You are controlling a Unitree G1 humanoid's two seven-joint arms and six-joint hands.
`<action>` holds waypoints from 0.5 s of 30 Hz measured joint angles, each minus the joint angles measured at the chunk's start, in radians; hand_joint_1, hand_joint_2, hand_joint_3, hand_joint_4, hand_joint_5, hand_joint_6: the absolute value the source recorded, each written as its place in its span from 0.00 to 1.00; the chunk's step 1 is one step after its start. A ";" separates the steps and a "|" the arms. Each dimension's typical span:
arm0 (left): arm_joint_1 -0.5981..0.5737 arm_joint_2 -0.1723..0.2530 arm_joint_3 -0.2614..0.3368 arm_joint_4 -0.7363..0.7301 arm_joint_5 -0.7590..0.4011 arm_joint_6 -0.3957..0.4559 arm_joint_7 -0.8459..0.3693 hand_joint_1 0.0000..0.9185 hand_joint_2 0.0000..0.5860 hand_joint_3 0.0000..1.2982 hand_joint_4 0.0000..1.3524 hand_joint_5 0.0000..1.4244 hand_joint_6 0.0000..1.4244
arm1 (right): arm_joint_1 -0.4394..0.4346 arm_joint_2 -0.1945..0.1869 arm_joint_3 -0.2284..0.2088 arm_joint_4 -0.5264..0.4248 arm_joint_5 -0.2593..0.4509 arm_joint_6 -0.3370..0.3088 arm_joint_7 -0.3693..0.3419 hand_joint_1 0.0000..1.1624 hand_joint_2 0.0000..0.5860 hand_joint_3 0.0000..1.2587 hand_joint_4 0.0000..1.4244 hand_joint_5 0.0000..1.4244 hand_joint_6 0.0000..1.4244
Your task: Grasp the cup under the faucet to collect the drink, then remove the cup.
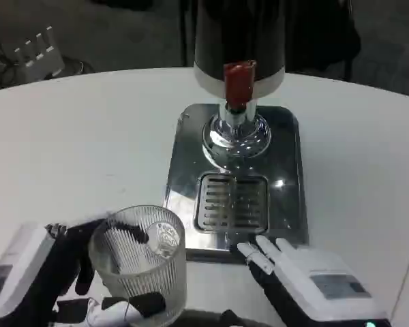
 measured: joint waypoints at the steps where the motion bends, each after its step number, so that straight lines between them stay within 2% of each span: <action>1: 0.000 0.000 0.000 -0.002 0.000 0.000 0.000 0.56 0.39 0.77 0.77 0.89 1.00 | 0.003 0.000 0.000 -0.001 -0.001 0.000 0.000 0.31 0.75 0.07 0.00 0.00 0.00; 15: -0.004 -0.010 -0.001 -0.002 0.000 0.000 -0.002 0.56 0.39 0.77 0.77 0.89 1.00 | 0.013 0.012 -0.015 -0.025 -0.014 0.000 0.001 0.31 0.75 0.08 0.00 0.00 0.00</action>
